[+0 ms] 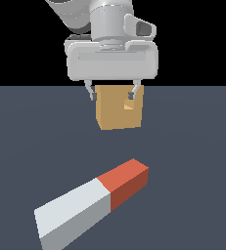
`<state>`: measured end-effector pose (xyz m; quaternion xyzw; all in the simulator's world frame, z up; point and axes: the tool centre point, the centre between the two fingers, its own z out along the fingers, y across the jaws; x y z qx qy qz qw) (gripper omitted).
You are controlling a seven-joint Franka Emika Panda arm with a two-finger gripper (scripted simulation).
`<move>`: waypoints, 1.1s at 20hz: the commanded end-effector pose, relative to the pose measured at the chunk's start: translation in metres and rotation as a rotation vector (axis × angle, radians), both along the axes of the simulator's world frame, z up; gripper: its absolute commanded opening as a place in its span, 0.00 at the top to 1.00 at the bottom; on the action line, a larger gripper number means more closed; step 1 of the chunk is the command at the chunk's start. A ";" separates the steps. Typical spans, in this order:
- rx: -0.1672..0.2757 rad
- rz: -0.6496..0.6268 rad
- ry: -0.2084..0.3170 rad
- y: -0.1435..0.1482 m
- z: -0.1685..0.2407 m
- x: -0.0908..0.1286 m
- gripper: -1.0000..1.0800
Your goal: Insert the peg into the horizontal hole in a box.
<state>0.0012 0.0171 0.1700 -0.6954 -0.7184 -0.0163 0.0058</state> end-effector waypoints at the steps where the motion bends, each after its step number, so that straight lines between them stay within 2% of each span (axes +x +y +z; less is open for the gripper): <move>1: 0.000 0.000 0.000 0.000 0.000 0.000 0.04; 7: -0.001 -0.039 0.001 -0.008 -0.004 0.001 0.04; 12: -0.004 -0.132 0.004 -0.028 -0.014 0.004 0.04; 17: -0.008 -0.284 0.008 -0.061 -0.031 0.003 0.04; 22: -0.014 -0.497 0.014 -0.105 -0.054 -0.006 0.04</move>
